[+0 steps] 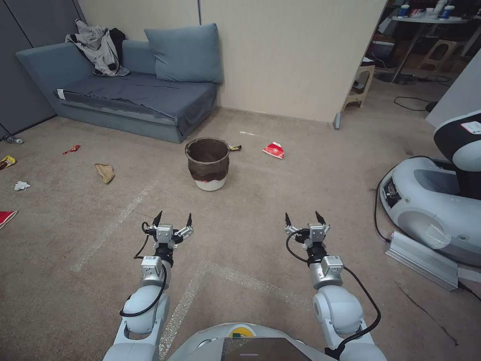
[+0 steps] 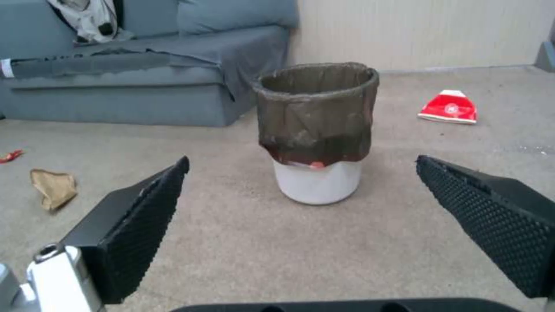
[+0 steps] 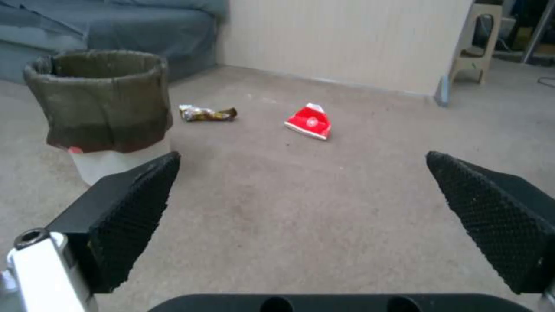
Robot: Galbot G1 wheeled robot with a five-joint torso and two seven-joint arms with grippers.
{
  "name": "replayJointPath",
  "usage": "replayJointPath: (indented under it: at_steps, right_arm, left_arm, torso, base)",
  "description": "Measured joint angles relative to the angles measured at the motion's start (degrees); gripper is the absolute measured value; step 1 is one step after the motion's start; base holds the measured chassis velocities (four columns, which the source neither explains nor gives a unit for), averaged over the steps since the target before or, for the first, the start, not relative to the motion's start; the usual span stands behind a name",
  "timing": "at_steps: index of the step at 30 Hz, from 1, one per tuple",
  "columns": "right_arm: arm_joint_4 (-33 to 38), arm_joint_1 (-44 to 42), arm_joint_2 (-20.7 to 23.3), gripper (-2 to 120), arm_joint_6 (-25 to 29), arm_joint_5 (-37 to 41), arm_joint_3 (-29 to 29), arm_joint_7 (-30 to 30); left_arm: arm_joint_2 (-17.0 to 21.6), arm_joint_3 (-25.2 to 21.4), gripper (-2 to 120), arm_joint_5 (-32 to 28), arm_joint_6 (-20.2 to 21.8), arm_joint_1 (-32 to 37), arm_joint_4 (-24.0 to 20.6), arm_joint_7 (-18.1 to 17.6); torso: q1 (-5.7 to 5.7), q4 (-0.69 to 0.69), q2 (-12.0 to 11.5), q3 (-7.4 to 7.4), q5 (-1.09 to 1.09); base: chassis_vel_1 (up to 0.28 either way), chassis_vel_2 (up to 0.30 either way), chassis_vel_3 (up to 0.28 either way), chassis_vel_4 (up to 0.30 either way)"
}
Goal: Pick up the trash bin, then pick up the garbage from the floor and place it into the trash bin.
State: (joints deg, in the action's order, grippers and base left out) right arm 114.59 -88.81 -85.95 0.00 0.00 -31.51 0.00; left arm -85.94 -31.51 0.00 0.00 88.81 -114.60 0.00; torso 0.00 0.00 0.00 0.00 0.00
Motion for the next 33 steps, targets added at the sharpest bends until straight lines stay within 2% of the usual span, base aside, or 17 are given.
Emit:
replayJointPath:
  at_steps: [33]
  right_arm:
    - [0.0,0.0,0.0,100,0.0,0.0,0.0,0.0]
  left_arm:
    - [0.0,0.0,100,0.0,0.0,0.0,0.0,0.0]
  torso:
    - [0.0,0.0,0.0,0.0,0.0]
  base:
    - [0.0,0.0,0.0,0.0]
